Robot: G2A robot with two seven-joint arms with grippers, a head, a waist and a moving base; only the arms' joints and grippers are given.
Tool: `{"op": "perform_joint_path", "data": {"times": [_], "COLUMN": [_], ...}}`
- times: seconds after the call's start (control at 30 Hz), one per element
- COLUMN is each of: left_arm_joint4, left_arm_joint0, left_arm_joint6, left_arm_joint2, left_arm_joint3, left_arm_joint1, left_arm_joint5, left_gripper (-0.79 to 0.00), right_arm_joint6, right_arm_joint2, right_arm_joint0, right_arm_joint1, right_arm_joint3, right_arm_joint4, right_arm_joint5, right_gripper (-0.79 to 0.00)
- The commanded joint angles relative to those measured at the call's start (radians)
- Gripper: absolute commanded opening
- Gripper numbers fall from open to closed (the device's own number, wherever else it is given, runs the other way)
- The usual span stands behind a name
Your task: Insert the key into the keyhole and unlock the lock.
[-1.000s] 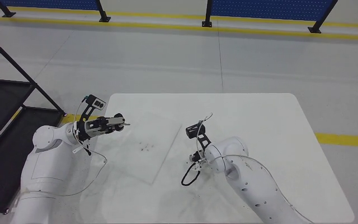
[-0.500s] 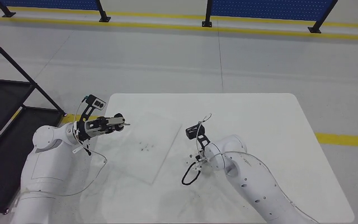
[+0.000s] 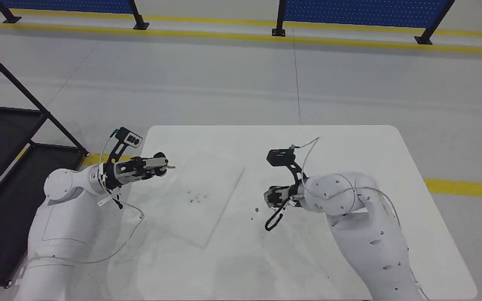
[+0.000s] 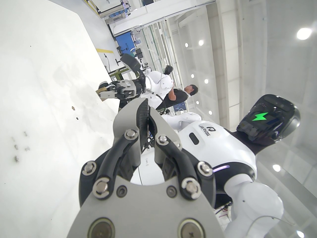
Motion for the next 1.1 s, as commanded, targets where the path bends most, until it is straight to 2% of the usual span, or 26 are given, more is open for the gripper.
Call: {"op": "perform_joint_path", "data": {"times": [0.0,0.17,0.23,0.6,0.67,0.73,0.8,0.93,1.07], "left_arm_joint4": [0.0,0.0,0.0,0.0,0.023,-0.064,-0.082,-0.104,-0.071], "left_arm_joint0": [0.0,0.0,0.0,0.0,0.02,0.039,0.05,0.045,0.015], "left_arm_joint6": [0.0,0.0,0.0,0.0,0.048,0.057,0.085,0.1,0.127], "left_arm_joint2": [0.0,0.0,0.0,0.0,0.021,0.057,0.079,0.148,0.211], "left_arm_joint3": [0.0,0.0,0.0,0.0,-0.022,-0.051,-0.065,-0.069,-0.038], "left_arm_joint1": [0.0,0.0,0.0,0.0,-0.004,-0.015,-0.022,-0.04,-0.053], "left_arm_joint5": [0.0,0.0,0.0,0.0,-0.003,0.016,-0.019,-0.1,-0.127], "left_gripper": [-0.785,-0.785,-0.785,-0.785,-0.785,-0.785,-0.785,-0.785,-0.785], "right_arm_joint6": [-0.024,-0.139,-0.114,-0.114,-0.219,-0.283,-0.356,-0.421,-0.457], "right_arm_joint2": [0.049,0.13,0.132,0.132,0.144,0.149,0.155,0.138,0.114], "right_arm_joint0": [-0.01,-0.063,-0.063,-0.063,-0.086,-0.096,-0.105,-0.113,-0.109], "right_arm_joint1": [0.0,-0.001,-0.001,-0.001,-0.008,-0.009,-0.011,-0.011,-0.011], "right_arm_joint3": [-0.001,0.081,0.146,0.146,0.158,0.168,0.176,0.184,0.195], "right_arm_joint4": [0.144,0.449,0.546,0.546,0.668,0.708,0.735,0.764,0.783], "right_arm_joint5": [-0.007,-0.149,-0.208,-0.208,-0.209,-0.237,-0.245,-0.263,-0.277], "right_gripper": [-0.785,-0.785,-0.785,-0.785,-0.785,-0.785,-0.785,-0.785,-0.785]}}
